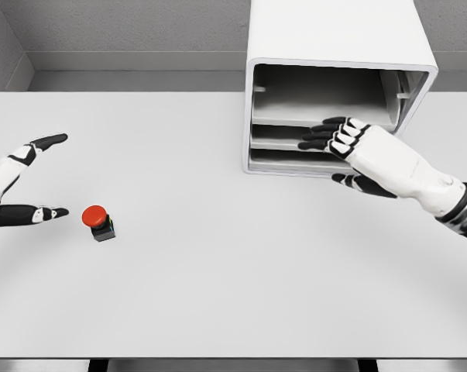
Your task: Slide open multi-storey tabletop storage cabinets and put open load switch and slide close multi-storey tabletop storage cabinets
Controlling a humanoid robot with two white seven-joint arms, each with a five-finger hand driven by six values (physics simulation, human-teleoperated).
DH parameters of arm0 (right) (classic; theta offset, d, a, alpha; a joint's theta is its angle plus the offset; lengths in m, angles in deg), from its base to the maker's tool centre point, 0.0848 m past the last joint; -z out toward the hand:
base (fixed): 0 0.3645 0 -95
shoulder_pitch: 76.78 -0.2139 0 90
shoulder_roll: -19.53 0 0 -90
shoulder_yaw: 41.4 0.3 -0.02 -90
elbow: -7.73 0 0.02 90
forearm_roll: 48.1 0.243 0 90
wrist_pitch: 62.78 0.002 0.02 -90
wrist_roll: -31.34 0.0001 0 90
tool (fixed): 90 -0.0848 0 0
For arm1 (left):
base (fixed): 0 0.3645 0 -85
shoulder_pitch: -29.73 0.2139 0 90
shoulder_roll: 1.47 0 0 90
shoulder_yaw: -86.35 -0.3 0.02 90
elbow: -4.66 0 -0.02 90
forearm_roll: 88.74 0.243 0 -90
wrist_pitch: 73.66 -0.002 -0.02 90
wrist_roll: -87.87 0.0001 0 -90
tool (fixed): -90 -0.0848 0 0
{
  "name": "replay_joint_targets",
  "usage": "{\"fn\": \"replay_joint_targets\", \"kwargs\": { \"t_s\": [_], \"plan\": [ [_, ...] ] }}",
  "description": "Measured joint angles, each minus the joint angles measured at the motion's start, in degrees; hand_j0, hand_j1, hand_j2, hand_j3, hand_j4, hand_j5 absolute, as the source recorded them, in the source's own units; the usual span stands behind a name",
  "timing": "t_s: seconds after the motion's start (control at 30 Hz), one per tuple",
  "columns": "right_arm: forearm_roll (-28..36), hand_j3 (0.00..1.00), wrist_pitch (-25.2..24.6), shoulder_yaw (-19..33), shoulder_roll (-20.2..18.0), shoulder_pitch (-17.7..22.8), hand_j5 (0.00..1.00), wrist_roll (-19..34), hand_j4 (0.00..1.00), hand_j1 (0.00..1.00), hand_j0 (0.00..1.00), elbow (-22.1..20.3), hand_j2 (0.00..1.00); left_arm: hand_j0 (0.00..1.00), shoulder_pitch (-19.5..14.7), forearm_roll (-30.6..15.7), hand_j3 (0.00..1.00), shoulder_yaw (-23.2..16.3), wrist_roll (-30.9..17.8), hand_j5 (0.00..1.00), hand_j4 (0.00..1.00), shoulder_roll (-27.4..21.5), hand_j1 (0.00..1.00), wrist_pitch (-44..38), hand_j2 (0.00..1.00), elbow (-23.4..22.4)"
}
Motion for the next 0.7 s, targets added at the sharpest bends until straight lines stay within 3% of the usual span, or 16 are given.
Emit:
{"fn": "replay_joint_targets", "kwargs": {
  "t_s": [0.13,0.23,0.47,0.7],
  "plan": [
    [2.28,0.80,0.00,-3.62,0.49,-6.06,0.80,0.32,0.80,0.80,0.80,1.67,0.80,1.00,0.09,-4.03,1.00,-4.16,-1.59,1.00,1.00,-4.10,1.00,0.00,1.00,-1.81],
    [6.52,0.81,0.00,-8.61,-1.96,-9.76,0.81,0.34,0.81,0.81,0.81,2.89,0.81,1.00,0.53,-6.33,1.00,-6.57,-1.96,1.00,1.00,-5.45,1.00,0.02,1.00,-2.53],
    [15.06,0.81,0.01,-14.26,-6.42,-10.37,0.81,0.40,0.81,0.81,0.81,3.28,0.81,1.00,0.79,-8.80,1.00,-11.74,-2.15,1.00,1.00,-6.13,1.00,0.01,1.00,-3.00],
    [21.68,0.81,0.02,-15.44,-6.07,-10.72,0.81,1.70,0.81,0.81,0.81,4.01,0.81,1.00,-0.53,-8.58,1.00,-13.01,-2.22,1.00,1.00,-5.73,1.00,-0.01,1.00,-4.36]
  ]
}}
